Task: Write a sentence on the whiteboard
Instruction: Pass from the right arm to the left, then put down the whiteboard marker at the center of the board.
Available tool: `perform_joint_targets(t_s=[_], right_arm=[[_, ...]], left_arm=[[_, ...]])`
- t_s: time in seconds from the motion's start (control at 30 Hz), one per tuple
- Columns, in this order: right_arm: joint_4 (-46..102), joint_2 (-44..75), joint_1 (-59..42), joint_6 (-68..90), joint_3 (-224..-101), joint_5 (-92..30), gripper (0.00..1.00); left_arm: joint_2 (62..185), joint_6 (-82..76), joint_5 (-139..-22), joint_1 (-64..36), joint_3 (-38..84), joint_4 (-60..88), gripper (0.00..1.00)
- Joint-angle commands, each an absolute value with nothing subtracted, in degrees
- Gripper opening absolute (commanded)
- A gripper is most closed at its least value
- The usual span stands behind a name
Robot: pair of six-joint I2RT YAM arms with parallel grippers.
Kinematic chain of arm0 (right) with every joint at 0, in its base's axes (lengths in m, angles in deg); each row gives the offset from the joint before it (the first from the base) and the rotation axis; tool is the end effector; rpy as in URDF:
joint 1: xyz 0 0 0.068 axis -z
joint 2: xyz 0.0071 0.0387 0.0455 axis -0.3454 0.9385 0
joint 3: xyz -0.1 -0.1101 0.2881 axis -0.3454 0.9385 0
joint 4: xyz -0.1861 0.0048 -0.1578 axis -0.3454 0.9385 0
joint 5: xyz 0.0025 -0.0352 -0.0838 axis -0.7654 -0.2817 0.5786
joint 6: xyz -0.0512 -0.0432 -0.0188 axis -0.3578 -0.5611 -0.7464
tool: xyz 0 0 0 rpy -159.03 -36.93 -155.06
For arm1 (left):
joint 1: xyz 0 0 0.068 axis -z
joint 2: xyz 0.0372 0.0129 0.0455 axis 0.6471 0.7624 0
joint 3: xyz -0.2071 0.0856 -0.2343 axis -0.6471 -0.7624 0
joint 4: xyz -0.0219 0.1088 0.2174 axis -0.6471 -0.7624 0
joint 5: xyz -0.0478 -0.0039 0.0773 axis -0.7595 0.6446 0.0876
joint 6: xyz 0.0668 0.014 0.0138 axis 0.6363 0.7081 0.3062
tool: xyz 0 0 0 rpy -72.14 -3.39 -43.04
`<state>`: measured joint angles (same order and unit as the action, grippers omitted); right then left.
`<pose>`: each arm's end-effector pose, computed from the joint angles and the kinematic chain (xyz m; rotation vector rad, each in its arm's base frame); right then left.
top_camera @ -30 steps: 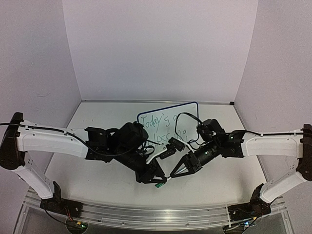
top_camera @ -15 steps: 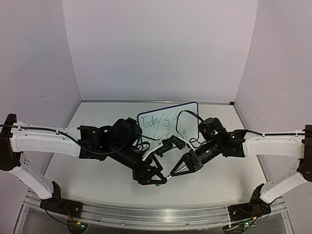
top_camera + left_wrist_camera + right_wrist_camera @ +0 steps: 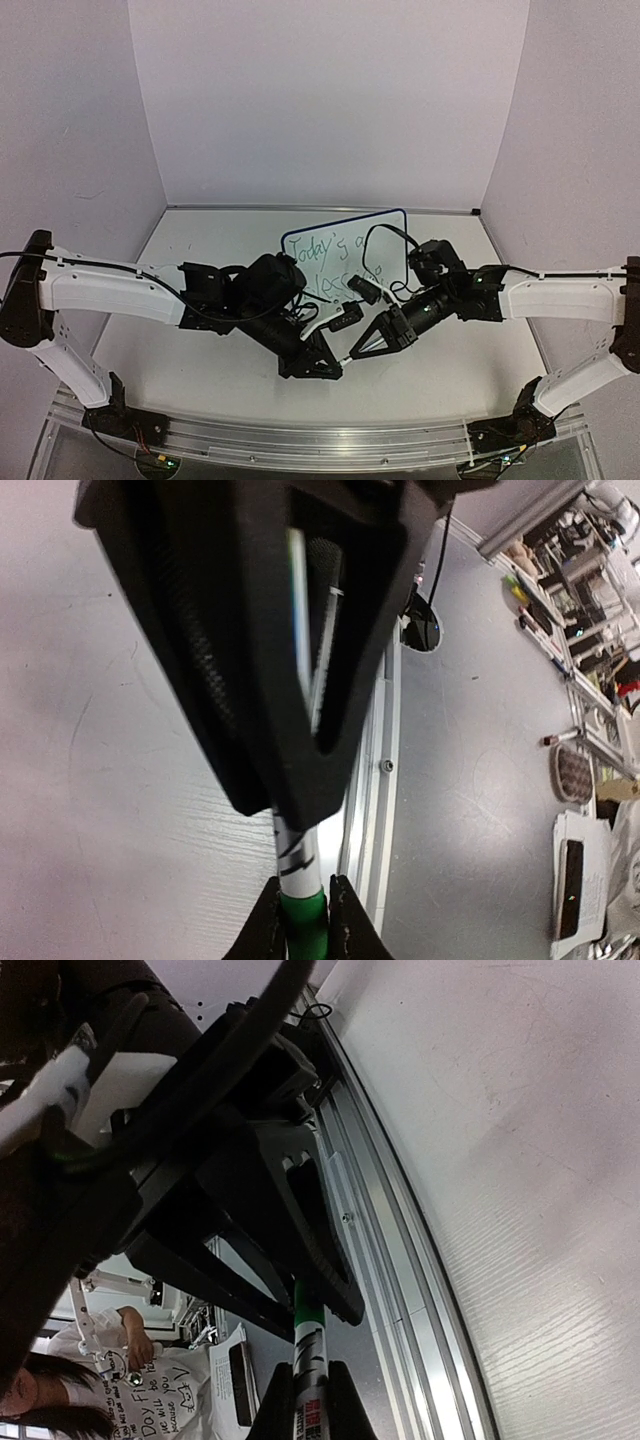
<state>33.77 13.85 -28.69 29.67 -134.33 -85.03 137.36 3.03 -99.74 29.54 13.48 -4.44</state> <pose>0.1361 0.2314 0.2925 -1.1584 2.2183 1.8349 0.0916 -0.3260 0.2962 1.5722 2.0064 -1.1628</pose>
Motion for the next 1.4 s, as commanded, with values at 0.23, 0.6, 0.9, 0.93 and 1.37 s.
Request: perform_joint_targets(t_s=[0.23,0.6,0.9,0.93,1.37], right_arm=[[32.93,11.10,-26.69,29.18,-135.38,-79.56,0.40],[36.81,4.07,-9.57,28.67,-130.03,-60.74,0.98],[37.30,8.44,6.86,25.01,-128.20,-52.93,0.98],[37.25,8.55,8.15,24.72,-128.39,-51.96,0.98],[37.22,5.37,10.80,22.54,-129.81,-33.79,0.98]], left_arm=[[136.56,1.75,-100.39,29.39,13.77,-2.14,0.00],[127.30,-10.06,-87.91,18.50,-1.85,-2.29,0.00],[118.49,-17.53,-79.15,1.81,-11.58,-4.98,0.00],[118.40,-17.73,-79.08,0.50,-11.71,-4.92,0.00],[134.71,-13.48,-81.23,-10.19,-2.72,-2.50,0.16]])
